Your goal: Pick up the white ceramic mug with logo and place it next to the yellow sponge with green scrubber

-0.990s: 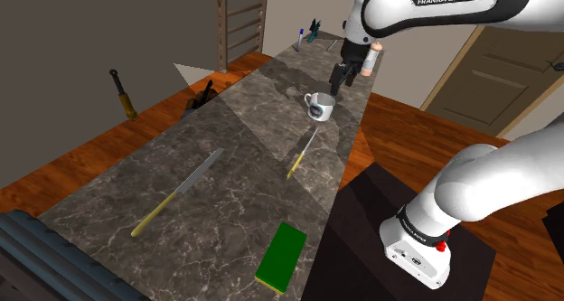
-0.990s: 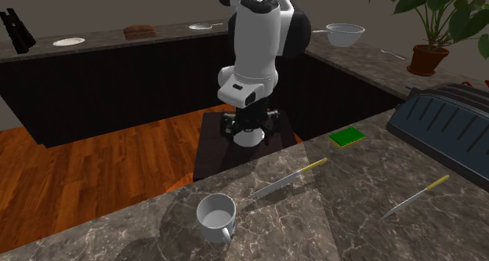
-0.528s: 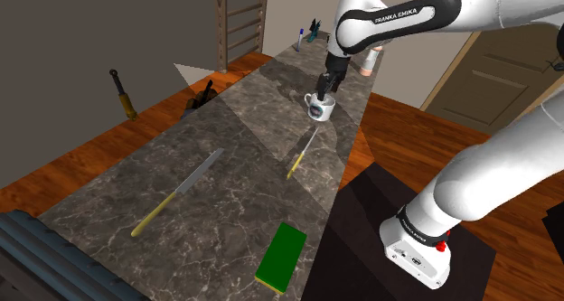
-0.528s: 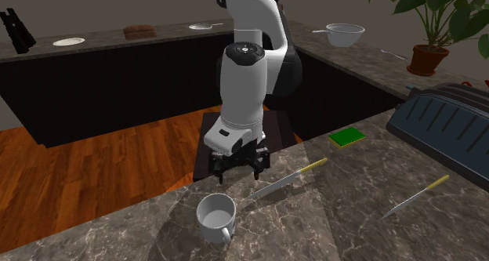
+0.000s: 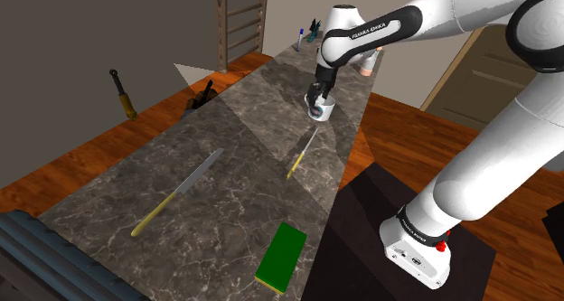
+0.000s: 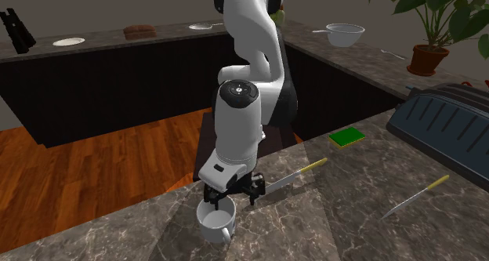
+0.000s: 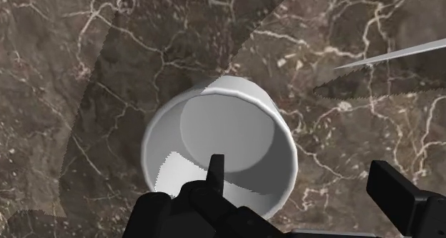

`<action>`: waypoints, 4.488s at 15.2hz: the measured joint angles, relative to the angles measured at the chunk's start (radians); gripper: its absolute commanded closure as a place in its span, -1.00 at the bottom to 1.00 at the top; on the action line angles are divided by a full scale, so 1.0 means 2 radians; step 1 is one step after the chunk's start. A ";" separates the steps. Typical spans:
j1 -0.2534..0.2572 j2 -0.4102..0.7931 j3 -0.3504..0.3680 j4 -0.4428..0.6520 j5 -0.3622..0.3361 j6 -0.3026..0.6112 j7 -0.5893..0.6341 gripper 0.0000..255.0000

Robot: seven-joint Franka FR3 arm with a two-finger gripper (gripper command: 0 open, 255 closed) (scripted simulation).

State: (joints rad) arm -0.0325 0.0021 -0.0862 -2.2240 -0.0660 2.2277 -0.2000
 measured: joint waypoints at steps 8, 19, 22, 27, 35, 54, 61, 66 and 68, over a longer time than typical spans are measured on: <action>-0.001 0.018 -0.001 -0.012 0.000 0.031 -0.001 -1.00; -0.001 0.018 -0.001 -0.012 0.000 0.031 -0.001 1.00; -0.001 0.016 -0.001 -0.011 0.000 0.027 -0.001 1.00; 0.000 0.002 0.000 0.004 0.000 -0.001 -0.001 1.00; 0.000 -0.025 0.000 0.030 0.000 -0.055 -0.004 1.00; 0.017 -0.072 0.021 0.081 0.002 -0.155 0.028 1.00; 0.052 -0.105 0.070 0.054 0.012 -0.164 0.107 1.00; 0.079 -0.112 0.109 0.047 0.022 -0.168 0.169 1.00; 0.089 -0.117 0.123 0.042 0.026 -0.167 0.191 1.00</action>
State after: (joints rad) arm 0.1458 -0.2316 0.1591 -2.1401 -0.0137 1.8929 0.1817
